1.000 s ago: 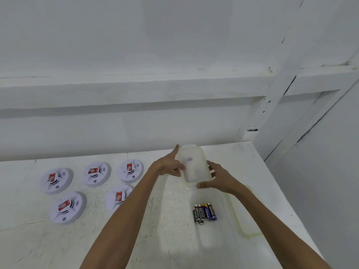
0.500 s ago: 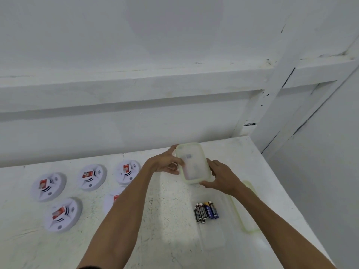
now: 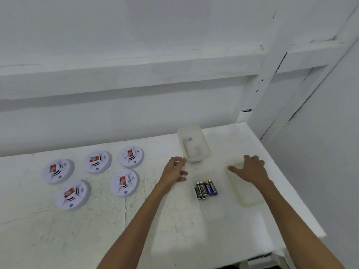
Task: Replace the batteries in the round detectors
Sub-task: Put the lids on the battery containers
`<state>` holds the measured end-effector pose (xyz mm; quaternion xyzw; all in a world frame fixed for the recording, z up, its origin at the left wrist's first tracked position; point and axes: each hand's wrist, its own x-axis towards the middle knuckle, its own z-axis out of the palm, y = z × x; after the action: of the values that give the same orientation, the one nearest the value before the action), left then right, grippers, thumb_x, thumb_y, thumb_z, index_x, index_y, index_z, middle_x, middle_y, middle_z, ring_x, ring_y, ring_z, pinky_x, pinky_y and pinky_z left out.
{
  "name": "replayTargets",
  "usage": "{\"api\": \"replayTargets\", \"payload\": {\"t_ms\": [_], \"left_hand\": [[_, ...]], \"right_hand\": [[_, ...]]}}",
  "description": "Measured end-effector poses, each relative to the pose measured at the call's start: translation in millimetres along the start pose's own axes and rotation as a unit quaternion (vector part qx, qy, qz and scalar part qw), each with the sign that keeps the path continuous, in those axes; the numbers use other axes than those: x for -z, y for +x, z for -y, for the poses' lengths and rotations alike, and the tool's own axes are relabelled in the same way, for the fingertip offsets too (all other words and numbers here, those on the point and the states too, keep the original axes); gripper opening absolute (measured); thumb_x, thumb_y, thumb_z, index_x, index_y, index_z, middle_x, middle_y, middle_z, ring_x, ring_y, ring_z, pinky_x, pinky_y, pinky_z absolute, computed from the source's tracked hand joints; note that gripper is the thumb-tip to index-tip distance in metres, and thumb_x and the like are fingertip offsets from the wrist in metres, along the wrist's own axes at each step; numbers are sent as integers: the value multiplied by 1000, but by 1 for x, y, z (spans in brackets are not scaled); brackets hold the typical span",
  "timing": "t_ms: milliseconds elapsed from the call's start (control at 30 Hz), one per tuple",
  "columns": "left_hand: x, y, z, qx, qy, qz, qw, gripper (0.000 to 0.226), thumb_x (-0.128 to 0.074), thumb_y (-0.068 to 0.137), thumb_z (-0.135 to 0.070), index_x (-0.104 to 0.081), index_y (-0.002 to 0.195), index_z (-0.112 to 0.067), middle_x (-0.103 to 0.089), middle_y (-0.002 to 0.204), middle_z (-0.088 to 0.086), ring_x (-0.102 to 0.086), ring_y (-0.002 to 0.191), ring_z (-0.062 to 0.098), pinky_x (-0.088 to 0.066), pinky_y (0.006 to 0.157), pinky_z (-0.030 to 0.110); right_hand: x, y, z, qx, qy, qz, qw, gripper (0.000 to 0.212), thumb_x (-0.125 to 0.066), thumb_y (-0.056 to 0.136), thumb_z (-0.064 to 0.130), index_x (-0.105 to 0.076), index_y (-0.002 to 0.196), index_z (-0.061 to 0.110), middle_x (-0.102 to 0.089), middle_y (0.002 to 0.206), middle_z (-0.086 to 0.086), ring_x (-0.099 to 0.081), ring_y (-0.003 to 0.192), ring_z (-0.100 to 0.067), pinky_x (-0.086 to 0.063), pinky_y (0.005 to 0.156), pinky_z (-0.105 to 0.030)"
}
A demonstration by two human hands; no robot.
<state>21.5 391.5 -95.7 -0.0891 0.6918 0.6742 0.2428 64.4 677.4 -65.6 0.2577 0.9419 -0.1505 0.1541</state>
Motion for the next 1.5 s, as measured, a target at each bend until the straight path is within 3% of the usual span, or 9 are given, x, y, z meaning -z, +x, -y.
{"api": "replayTargets", "payload": {"t_ms": [133, 400, 567, 667, 767, 933, 1200, 1367, 1500], "left_hand": [[-10, -30, 17, 30, 3, 54, 998, 35, -66, 101, -28, -56, 129, -10, -60, 118, 10, -69, 82, 20, -64, 78, 38], [-21, -54, 26, 40, 6, 49, 998, 36, -69, 99, -16, -54, 129, -4, -59, 111, 16, -66, 77, 22, -65, 71, 36], [-27, -71, 39, 61, -7, 56, 997, 33, -70, 99, -17, -50, 120, -2, -57, 104, 16, -65, 64, 22, -64, 66, 40], [-30, -75, 47, 43, -30, 40, 998, 24, -70, 99, -14, -52, 110, -4, -56, 96, 16, -64, 58, 20, -62, 60, 37], [-36, -76, 47, 22, -41, 25, 999, 19, -69, 99, -11, -52, 105, -5, -52, 95, 18, -62, 55, 20, -61, 57, 37], [-38, -73, 43, 6, -44, 24, 999, 20, -68, 100, -16, -53, 110, -6, -57, 99, 19, -62, 64, 23, -63, 62, 39], [-37, -78, 31, 64, -95, 25, 993, 45, -38, 110, -46, -62, 104, -8, -69, 83, 6, -70, 64, 17, -59, 61, 35], [-37, -80, 33, 24, -55, 13, 998, 37, -71, 97, -37, -60, 107, -3, -67, 91, 13, -72, 76, 23, -61, 64, 36], [-35, -76, 38, 5, -30, -8, 1000, 30, -74, 95, -20, -61, 113, 1, -64, 103, 17, -68, 74, 23, -62, 63, 35]], "right_hand": [[-6, -15, -31, -74, -24, 41, 996, 115, -75, 63, 75, -30, 146, 9, -30, 147, -18, -30, 137, -40, -39, 102, -56], [-9, -34, -32, -109, 57, -24, 992, 118, -88, 54, 64, -30, 139, 4, -39, 136, -21, -46, 124, -39, -46, 91, -48], [10, -51, -25, -19, 147, -80, 986, 72, -83, 76, 32, -36, 127, 14, -62, 121, -17, -67, 90, -34, -55, 72, -37], [23, -80, 1, 43, 105, -115, 987, 43, -61, 86, 16, -41, 124, 16, -62, 95, -15, -56, 76, -27, -44, 58, -32], [13, -120, 38, 108, 30, -140, 984, 40, -52, 90, 12, -39, 128, 17, -49, 86, -8, -47, 76, -28, -36, 63, -33], [-32, -151, 70, 158, -72, -144, 974, 44, -51, 94, 14, -35, 135, 15, -60, 98, -6, -50, 91, -24, -32, 57, -31], [-53, -162, 82, 183, -64, -140, 971, 53, -38, 102, 53, -42, 135, 13, -57, 118, -9, -51, 109, -24, -46, 66, -30], [-55, -154, 80, 206, 12, -128, 970, 42, -48, 99, 45, -51, 128, 15, -56, 116, -5, -53, 102, -20, -42, 68, -25], [-43, -132, 58, 167, 44, -160, 972, 41, -57, 92, 36, -58, 127, 15, -52, 123, -7, -46, 113, -26, -49, 75, -33]]}}
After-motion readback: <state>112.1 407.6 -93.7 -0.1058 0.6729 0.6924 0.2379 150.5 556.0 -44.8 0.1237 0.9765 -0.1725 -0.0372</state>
